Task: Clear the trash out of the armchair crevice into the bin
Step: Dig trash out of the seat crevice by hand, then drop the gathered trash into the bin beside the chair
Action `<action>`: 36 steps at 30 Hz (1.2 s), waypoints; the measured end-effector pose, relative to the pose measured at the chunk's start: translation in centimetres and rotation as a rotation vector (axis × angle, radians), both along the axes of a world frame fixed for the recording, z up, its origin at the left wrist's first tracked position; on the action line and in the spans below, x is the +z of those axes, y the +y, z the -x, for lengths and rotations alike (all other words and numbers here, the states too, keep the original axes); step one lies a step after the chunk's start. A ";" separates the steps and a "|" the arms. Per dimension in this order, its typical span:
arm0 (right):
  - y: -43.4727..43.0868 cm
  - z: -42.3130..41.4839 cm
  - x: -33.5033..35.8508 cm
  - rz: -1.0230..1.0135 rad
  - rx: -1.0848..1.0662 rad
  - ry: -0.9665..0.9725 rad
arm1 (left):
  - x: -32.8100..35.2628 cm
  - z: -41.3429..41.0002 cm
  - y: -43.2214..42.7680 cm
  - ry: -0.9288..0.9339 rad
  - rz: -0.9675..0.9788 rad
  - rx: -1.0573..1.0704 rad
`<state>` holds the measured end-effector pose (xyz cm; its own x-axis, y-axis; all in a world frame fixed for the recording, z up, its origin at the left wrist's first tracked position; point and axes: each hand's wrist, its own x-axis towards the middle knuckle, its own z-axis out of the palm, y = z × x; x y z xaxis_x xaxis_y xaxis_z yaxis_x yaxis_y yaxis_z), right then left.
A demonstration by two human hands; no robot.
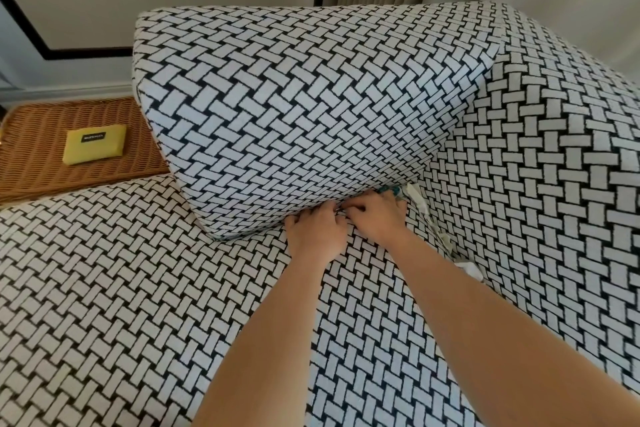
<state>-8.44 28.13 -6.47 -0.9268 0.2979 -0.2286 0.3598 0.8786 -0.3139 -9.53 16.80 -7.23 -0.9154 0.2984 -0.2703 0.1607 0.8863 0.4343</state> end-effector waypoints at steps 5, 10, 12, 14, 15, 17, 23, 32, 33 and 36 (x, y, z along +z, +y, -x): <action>-0.1 -0.3 -0.5 0.010 -0.021 0.095 | 0.0 -0.1 -0.3 0.044 -0.140 0.067; -0.1 -1.2 -0.7 -0.056 0.056 0.153 | -0.1 -0.4 -0.8 0.056 -0.458 0.200; -0.5 -1.7 -0.7 -0.079 0.080 0.209 | -0.3 -0.4 -1.1 0.051 -0.539 0.207; -1.1 -2.2 -0.8 -0.075 0.093 0.261 | -0.3 -0.4 -1.4 0.039 -0.605 0.225; -1.5 -2.5 -0.8 -0.072 0.098 0.280 | -0.3 -0.4 -1.6 0.032 -0.626 0.229; -2.5 -3.1 -1.0 -0.033 0.088 0.316 | -0.2 -0.6 -2.3 0.002 -0.665 0.232; -6.6 -6.0 -0.6 0.298 -0.106 0.429 | 1.5 -3.0 -5.2 -0.108 -0.715 0.292; -14.4 -8.9 2.3 0.668 -0.167 0.259 | 4.2 -7.2 -12.9 -0.219 -0.571 0.400; -15.5 -8.8 2.9 0.685 -0.137 0.255 | 4.7 -7.3 -14.1 -0.218 -0.572 0.424; -19.0 -7.8 4.4 0.708 -0.045 0.211 | 6.5 -7.3 -18.2 -0.204 -0.584 0.446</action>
